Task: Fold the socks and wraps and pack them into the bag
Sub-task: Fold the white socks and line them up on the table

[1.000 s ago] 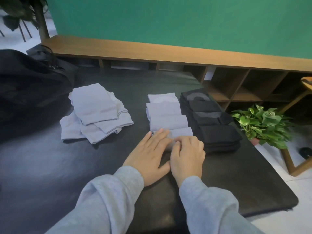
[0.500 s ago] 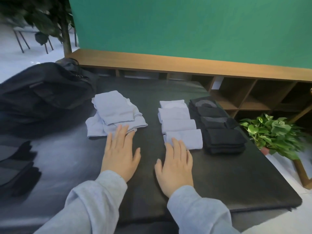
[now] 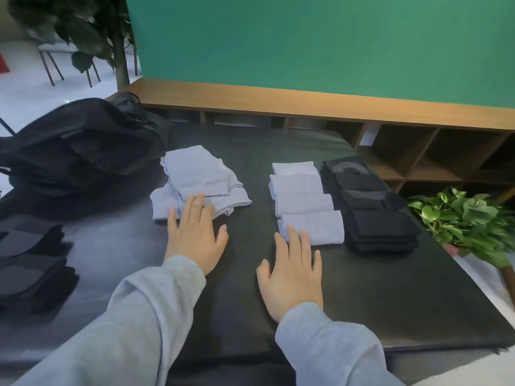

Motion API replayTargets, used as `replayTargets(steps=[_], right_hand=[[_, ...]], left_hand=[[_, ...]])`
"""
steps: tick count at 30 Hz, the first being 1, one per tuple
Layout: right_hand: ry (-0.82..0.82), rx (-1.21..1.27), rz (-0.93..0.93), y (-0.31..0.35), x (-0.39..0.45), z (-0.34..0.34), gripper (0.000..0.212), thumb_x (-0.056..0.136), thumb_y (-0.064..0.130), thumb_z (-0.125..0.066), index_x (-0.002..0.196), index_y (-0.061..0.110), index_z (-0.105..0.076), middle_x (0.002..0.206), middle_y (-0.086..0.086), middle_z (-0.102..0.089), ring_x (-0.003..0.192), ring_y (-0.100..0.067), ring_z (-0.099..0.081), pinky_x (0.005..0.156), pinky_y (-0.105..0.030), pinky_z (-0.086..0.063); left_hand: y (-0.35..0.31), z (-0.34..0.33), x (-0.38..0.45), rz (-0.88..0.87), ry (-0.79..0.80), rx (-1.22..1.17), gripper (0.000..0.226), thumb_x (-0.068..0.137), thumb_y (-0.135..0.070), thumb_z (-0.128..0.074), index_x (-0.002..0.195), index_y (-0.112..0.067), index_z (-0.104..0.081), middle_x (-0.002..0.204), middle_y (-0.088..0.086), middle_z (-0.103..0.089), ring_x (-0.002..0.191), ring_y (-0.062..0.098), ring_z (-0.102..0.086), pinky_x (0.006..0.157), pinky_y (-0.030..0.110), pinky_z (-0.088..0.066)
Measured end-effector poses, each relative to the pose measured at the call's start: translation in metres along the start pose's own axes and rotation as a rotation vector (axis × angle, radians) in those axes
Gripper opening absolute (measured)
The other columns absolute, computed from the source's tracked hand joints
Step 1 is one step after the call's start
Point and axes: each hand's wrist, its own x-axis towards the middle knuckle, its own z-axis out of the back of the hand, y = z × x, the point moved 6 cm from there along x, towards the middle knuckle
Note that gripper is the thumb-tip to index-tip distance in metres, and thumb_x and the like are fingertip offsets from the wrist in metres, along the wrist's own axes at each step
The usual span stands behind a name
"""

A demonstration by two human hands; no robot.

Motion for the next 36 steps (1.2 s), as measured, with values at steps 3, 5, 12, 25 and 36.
replayTargets(steps=[3,5,12,25,36], right_hand=[[0.012,0.025,0.002,0.0,-0.001,-0.001,0.057,0.096,0.04,-0.027,0.149,0.027,-0.012,0.157,0.006,0.011,0.143,-0.017,0.016,0.116,-0.042,0.002],[0.013,0.039,0.003,0.0,-0.001,-0.001,0.056,0.096,0.04,-0.027,0.149,0.027,-0.014,0.157,0.006,0.011,0.144,-0.017,0.016,0.116,-0.042,0.001],[0.01,0.082,0.001,0.001,-0.001,0.001,0.05,0.095,0.038,-0.029,0.144,0.026,-0.025,0.158,0.008,0.006,0.144,-0.015,0.013,0.116,-0.04,-0.002],[0.003,0.139,0.005,-0.001,-0.001,0.004,0.044,0.096,0.036,-0.031,0.139,0.028,-0.033,0.157,0.009,-0.001,0.144,-0.013,0.009,0.116,-0.035,-0.004],[-0.005,0.144,0.003,-0.003,-0.001,0.004,0.043,0.096,0.036,-0.032,0.138,0.029,-0.034,0.157,0.009,-0.003,0.144,-0.013,0.007,0.116,-0.035,-0.005]], left_hand=[[0.003,-0.003,0.003,0.026,0.026,-0.011,0.05,0.093,-0.041,-0.035,0.137,-0.018,-0.029,0.157,-0.002,-0.004,0.143,0.012,0.004,0.114,0.043,0.006],[0.004,-0.002,0.004,0.041,0.028,-0.022,0.053,0.093,-0.042,-0.036,0.139,-0.018,-0.025,0.156,-0.003,-0.005,0.143,0.012,0.002,0.115,0.044,0.004],[0.006,-0.002,0.008,0.072,0.058,0.031,0.059,0.093,-0.044,-0.033,0.144,-0.016,-0.02,0.157,-0.003,0.002,0.143,0.013,0.01,0.114,0.046,0.005],[0.007,-0.003,0.007,0.078,0.098,0.07,0.059,0.091,-0.041,-0.036,0.143,-0.017,-0.02,0.157,-0.003,0.0,0.143,0.013,0.011,0.112,0.053,0.002],[0.014,-0.004,0.008,0.147,0.105,0.033,0.067,0.092,-0.047,-0.035,0.147,-0.017,-0.01,0.157,-0.004,0.008,0.142,0.013,0.014,0.115,0.05,-0.001]])
